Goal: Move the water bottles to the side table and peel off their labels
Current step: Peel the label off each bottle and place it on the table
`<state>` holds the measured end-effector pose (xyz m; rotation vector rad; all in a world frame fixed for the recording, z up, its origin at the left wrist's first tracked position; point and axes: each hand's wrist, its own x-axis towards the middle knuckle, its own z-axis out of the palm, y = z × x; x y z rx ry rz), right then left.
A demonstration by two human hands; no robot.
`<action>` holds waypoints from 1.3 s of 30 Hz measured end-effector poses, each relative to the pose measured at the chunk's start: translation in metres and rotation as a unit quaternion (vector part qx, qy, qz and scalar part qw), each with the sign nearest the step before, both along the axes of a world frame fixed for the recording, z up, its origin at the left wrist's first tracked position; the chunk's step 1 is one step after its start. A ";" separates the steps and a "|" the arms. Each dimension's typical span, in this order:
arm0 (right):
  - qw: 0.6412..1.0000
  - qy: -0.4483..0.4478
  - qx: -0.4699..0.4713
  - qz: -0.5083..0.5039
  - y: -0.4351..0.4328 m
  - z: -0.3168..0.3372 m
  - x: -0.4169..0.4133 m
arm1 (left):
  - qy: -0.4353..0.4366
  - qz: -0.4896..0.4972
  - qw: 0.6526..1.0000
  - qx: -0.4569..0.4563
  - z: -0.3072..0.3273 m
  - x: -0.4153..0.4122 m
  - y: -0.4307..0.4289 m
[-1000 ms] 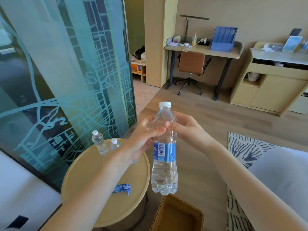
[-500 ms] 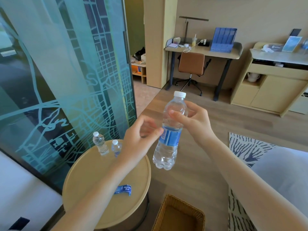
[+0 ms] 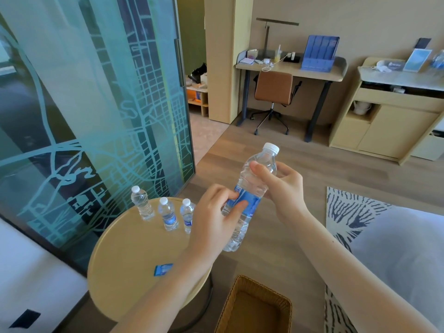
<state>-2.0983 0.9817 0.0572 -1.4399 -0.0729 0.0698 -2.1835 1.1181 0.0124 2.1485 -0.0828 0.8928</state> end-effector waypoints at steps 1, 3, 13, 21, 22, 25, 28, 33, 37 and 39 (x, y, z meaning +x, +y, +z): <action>1.000 0.001 -0.001 -0.002 0.000 -0.001 0.000 | -0.005 0.003 1.000 0.012 0.000 0.000 0.000; 1.000 0.001 -0.003 -0.003 -0.002 -0.003 0.000 | -0.004 0.003 1.000 0.017 0.000 -0.001 -0.001; 0.999 0.015 0.003 0.040 -0.017 -0.007 0.004 | 0.095 0.036 0.975 -0.198 0.013 -0.001 0.015; 0.994 0.008 0.056 0.089 -0.025 -0.001 0.001 | 0.122 0.043 0.953 -0.273 0.010 0.011 0.038; 0.994 0.008 0.058 0.095 -0.025 0.000 0.001 | 0.129 0.040 0.951 -0.278 0.008 0.013 0.040; 0.991 0.003 0.066 0.116 -0.025 0.002 -0.002 | 0.152 0.036 0.941 -0.300 0.000 0.017 0.045; 0.988 0.001 0.078 0.136 -0.024 0.003 -0.004 | 0.180 0.039 0.923 -0.338 -0.009 0.023 0.047; 0.981 0.004 0.091 0.168 -0.019 0.001 -0.007 | 0.226 0.002 0.902 -0.369 -0.031 0.030 0.043; 0.977 0.001 0.092 0.192 -0.015 -0.003 -0.008 | 0.253 -0.001 0.888 -0.385 -0.043 0.033 0.031; 0.974 0.003 0.095 0.206 -0.013 -0.004 -0.008 | 0.265 -0.008 0.896 -0.356 -0.048 0.033 0.026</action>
